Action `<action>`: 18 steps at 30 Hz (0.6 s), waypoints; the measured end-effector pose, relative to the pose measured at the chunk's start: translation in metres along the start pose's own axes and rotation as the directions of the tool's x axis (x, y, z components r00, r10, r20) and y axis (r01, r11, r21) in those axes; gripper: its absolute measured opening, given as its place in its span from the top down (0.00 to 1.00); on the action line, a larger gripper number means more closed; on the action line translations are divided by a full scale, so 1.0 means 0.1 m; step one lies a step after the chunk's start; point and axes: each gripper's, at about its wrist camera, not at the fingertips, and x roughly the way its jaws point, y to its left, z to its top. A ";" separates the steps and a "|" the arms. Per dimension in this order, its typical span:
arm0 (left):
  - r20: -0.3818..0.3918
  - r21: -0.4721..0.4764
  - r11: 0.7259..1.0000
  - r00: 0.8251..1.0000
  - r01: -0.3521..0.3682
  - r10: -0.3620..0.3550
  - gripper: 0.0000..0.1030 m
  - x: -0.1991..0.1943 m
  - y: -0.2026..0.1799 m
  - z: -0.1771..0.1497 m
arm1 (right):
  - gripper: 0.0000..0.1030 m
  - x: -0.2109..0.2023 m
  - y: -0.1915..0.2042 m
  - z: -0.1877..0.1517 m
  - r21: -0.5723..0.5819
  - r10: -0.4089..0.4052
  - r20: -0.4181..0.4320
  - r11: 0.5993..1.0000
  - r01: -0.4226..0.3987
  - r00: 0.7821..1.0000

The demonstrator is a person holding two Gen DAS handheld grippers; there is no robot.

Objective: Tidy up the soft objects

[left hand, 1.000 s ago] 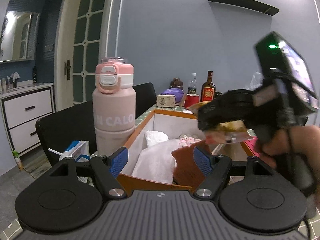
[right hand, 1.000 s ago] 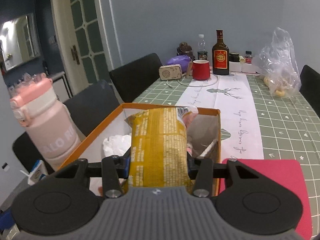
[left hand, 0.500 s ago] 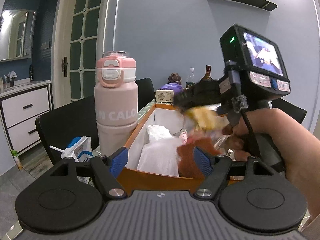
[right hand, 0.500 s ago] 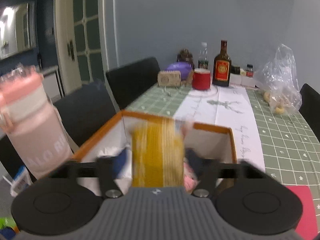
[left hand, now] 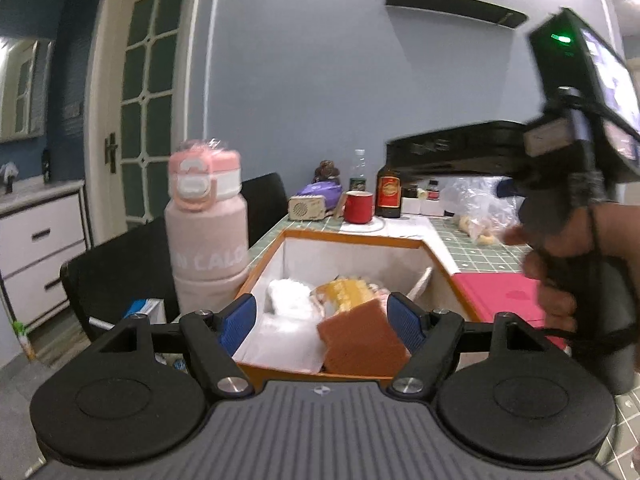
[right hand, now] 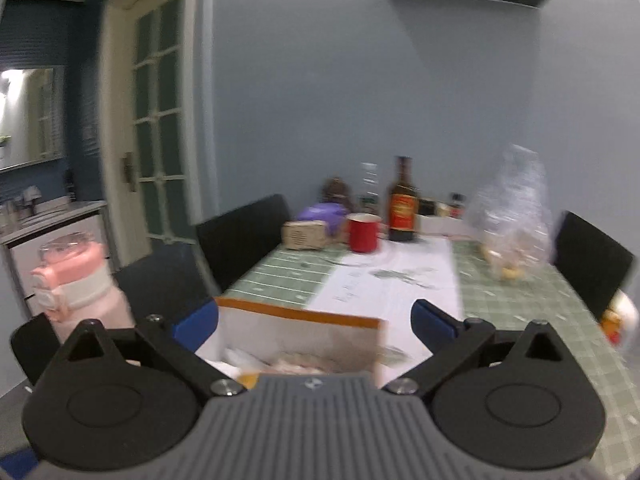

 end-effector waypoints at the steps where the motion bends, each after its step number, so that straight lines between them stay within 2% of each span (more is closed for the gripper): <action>1: -0.001 0.014 1.000 1.000 0.005 -0.005 0.15 -0.01 -0.03 0.02 | 0.03 -0.08 -0.08 -0.02 0.019 -0.016 -0.020 1.000 0.016 1.000; 3: -0.003 0.033 0.999 1.000 0.015 -0.015 0.15 -0.05 -0.10 0.05 | 0.03 -0.24 -0.24 -0.11 0.053 -0.006 -0.072 0.999 0.010 0.997; 6: 0.002 0.044 0.999 1.000 0.025 -0.025 0.15 -0.13 -0.18 0.08 | 0.03 -0.50 -0.37 -0.34 0.048 0.023 -0.055 0.999 -0.021 0.998; 10: 0.023 0.054 0.997 0.998 0.051 -0.052 0.15 -0.31 -0.25 0.14 | 0.03 -0.81 -0.50 -0.66 -0.003 -0.026 -0.043 1.000 0.026 0.999; 12: 0.061 0.034 0.998 0.997 0.048 -0.050 0.14 -0.45 -0.23 0.15 | 0.03 -1.02 -0.62 -0.84 -0.024 -0.058 -0.019 0.998 0.057 0.998; 14: 0.100 0.015 0.999 0.994 0.050 -0.052 0.13 -0.59 -0.20 0.17 | 0.02 -1.22 -0.76 -1.03 0.000 -0.110 0.005 0.994 0.110 0.994; 18: 0.116 0.009 0.997 0.990 0.075 -0.075 0.11 -0.80 -0.27 0.16 | 0.02 -1.46 -0.99 -1.38 0.063 -0.173 0.001 0.983 0.172 0.985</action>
